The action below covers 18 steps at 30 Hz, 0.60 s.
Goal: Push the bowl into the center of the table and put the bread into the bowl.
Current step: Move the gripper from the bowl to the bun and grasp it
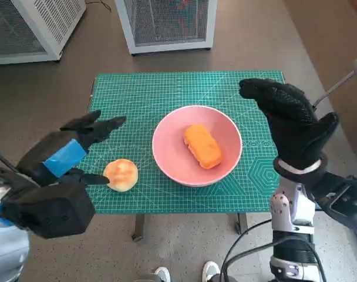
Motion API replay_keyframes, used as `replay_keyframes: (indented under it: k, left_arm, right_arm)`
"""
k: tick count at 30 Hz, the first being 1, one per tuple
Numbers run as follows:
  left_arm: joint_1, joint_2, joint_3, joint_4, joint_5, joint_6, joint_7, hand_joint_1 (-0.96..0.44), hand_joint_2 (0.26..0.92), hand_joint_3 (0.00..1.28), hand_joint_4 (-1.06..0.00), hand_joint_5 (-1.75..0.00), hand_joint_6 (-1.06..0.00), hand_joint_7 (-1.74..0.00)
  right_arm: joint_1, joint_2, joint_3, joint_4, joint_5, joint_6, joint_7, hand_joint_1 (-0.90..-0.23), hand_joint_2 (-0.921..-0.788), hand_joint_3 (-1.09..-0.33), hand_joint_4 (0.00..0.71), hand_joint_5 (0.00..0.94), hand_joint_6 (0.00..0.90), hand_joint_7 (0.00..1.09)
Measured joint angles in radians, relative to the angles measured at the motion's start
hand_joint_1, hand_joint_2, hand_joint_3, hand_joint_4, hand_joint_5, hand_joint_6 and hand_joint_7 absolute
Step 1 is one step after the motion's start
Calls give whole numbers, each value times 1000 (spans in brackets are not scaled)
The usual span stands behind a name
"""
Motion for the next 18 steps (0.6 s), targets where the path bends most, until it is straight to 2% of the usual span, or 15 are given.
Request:
replay_keyframes:
  k: [18]
  left_arm:
    - [10, -17, -134, 105, 60, 31, 51, -151, 738, 2, -143, -10, -324, -7]
  right_arm:
    - [1, -4, -1, -21, -3, 21, 0, -551, -921, -503, 442, 5, 145, 571]
